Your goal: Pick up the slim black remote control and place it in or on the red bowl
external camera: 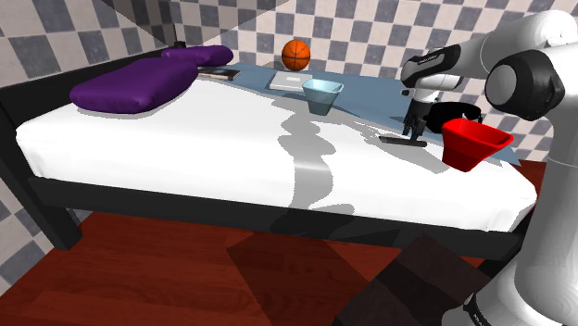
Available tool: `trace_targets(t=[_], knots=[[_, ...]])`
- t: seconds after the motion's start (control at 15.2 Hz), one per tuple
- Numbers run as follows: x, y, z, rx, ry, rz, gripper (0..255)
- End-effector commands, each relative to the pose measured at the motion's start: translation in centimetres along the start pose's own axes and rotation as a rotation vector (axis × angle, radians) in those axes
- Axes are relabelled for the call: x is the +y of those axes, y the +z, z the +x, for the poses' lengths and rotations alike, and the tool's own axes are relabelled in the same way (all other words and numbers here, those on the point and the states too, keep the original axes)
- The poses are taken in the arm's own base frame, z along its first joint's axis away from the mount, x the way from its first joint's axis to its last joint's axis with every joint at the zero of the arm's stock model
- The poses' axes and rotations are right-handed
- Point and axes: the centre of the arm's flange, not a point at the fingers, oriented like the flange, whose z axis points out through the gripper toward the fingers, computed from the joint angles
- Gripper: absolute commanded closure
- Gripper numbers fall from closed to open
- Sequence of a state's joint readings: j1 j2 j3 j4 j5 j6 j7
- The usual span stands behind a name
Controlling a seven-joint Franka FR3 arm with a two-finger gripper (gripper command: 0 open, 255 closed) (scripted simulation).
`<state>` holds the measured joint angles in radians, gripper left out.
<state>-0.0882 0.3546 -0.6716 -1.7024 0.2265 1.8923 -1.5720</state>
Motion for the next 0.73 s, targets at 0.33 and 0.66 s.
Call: trace_targets(t=[0.33, 0.66], knots=[[0.09, 0.68, 0.01, 0.000, 0.000, -0.001, 0], [0.09, 0.68, 0.00, 0.000, 0.000, -0.001, 255]])
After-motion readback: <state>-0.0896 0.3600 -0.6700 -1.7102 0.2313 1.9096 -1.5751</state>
